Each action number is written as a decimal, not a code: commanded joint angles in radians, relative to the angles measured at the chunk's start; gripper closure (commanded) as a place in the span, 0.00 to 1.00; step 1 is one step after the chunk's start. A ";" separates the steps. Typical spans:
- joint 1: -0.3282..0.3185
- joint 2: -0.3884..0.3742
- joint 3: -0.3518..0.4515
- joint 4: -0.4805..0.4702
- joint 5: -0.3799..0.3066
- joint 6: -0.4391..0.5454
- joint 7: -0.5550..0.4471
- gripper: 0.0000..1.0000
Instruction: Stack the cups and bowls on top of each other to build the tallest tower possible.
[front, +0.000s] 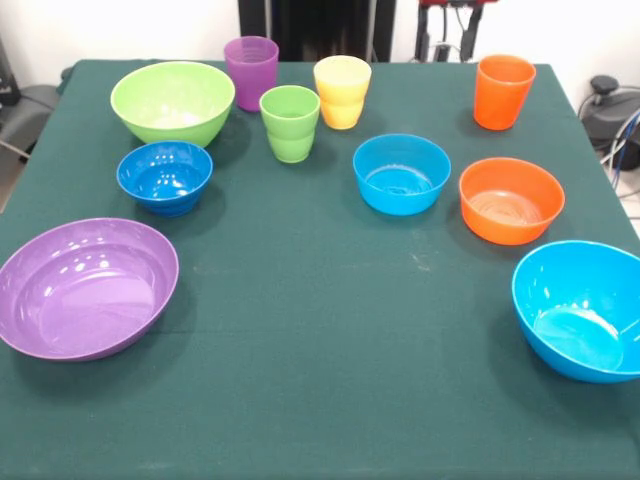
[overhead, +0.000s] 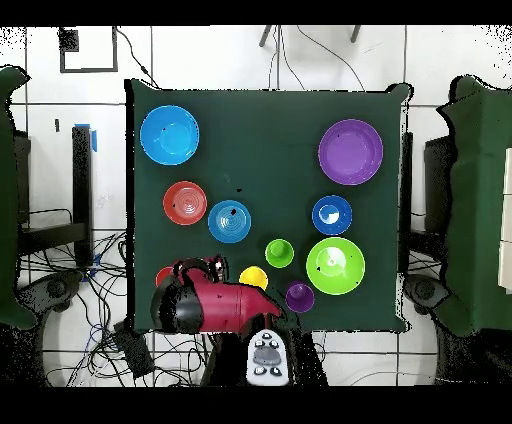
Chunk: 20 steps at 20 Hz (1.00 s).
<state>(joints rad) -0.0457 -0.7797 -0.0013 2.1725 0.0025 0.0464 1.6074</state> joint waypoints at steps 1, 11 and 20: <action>0.020 0.242 0.041 -0.102 -0.027 -0.120 0.154 0.00; 0.031 0.276 0.037 -0.122 -0.014 -0.133 0.156 0.00; 0.052 0.291 0.027 -0.136 -0.001 -0.141 0.164 0.00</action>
<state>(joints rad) -0.0197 -0.5241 -0.0088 2.1340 0.0042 -0.0451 1.6132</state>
